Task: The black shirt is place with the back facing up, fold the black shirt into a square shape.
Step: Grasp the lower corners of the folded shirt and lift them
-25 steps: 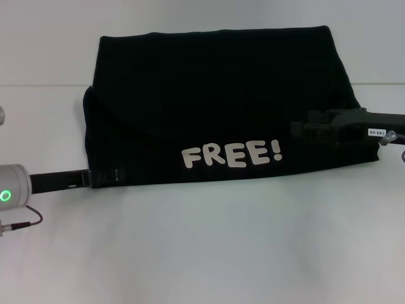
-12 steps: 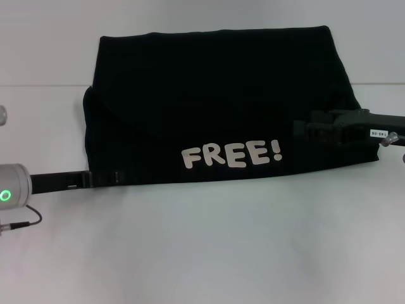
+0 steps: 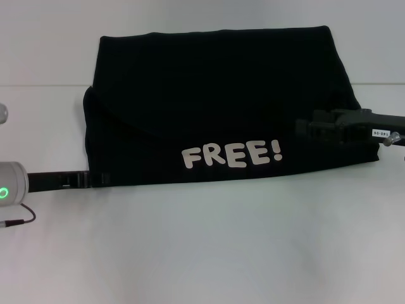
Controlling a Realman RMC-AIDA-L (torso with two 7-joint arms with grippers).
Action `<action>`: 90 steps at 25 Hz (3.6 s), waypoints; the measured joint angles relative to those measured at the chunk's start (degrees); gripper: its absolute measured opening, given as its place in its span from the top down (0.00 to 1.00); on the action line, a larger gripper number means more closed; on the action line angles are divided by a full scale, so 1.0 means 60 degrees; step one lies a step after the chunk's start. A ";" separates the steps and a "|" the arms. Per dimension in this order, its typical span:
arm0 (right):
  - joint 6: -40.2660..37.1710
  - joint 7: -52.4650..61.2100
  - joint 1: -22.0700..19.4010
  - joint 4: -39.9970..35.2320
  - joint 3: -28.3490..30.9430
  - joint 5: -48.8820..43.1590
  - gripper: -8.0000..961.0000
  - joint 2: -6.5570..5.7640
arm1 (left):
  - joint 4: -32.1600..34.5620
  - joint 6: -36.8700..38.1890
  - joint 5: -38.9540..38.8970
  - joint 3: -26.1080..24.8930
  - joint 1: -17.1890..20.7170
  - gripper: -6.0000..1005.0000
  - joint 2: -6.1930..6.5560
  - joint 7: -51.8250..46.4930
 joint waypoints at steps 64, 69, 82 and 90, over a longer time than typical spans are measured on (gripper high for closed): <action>0.2352 0.4330 -0.0310 -0.0622 0.0049 -0.3101 0.95 0.0011 | 0.0199 0.0594 0.0139 -0.0038 -0.0219 0.99 0.0322 0.0077; 0.1270 0.3791 -0.0879 -0.1127 0.0285 -0.2458 0.98 0.0000 | 0.0270 0.1254 0.0139 -0.0058 -0.0149 0.99 0.0338 0.0013; -0.2609 0.1789 -0.3059 -0.2186 0.1836 -0.1770 0.98 0.0038 | 0.1630 0.4252 0.0074 -0.0221 0.0825 0.99 0.0351 0.0040; -0.4201 0.0435 -0.3949 -0.2237 0.2501 -0.1803 0.98 -0.0014 | 0.1686 0.6436 0.0122 -0.1286 0.1252 0.99 0.0363 0.1038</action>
